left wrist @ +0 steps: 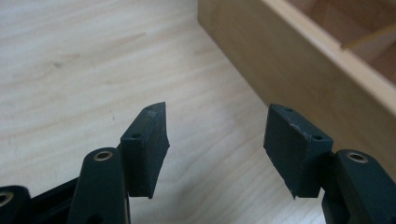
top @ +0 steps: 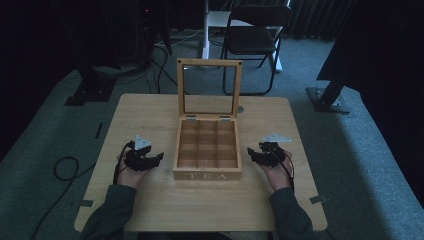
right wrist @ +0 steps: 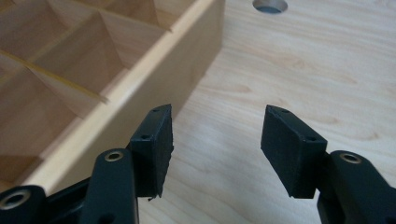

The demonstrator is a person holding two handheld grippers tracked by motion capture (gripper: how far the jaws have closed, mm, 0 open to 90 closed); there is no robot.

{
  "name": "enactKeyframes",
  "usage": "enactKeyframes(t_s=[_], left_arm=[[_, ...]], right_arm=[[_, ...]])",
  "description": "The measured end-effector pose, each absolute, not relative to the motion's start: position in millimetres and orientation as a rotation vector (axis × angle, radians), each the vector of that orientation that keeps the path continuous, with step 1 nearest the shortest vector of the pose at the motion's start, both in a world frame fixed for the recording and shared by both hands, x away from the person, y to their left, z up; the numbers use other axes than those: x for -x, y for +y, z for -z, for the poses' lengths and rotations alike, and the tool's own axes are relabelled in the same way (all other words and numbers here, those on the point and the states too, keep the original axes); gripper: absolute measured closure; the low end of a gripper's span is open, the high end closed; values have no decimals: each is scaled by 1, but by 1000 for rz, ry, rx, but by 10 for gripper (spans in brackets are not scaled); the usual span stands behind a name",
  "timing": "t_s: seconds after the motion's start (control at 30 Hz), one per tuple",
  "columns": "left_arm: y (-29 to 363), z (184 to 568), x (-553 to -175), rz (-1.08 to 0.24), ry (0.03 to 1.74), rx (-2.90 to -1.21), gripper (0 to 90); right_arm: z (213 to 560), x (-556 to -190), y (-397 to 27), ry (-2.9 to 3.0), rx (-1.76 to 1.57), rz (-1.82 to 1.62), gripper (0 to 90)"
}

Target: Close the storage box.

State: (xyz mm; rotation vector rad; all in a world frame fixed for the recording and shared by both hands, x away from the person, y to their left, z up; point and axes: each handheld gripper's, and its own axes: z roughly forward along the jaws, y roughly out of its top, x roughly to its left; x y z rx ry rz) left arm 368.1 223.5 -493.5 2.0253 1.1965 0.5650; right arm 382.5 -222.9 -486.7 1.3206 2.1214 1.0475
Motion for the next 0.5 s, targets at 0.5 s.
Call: enactKeyframes(t_s=[0.5], left_arm=[[221, 471, -389, -577, 1166, -1996, 403]], right_arm=[[453, -401, -211, 2093, -1250, -1080, 414]])
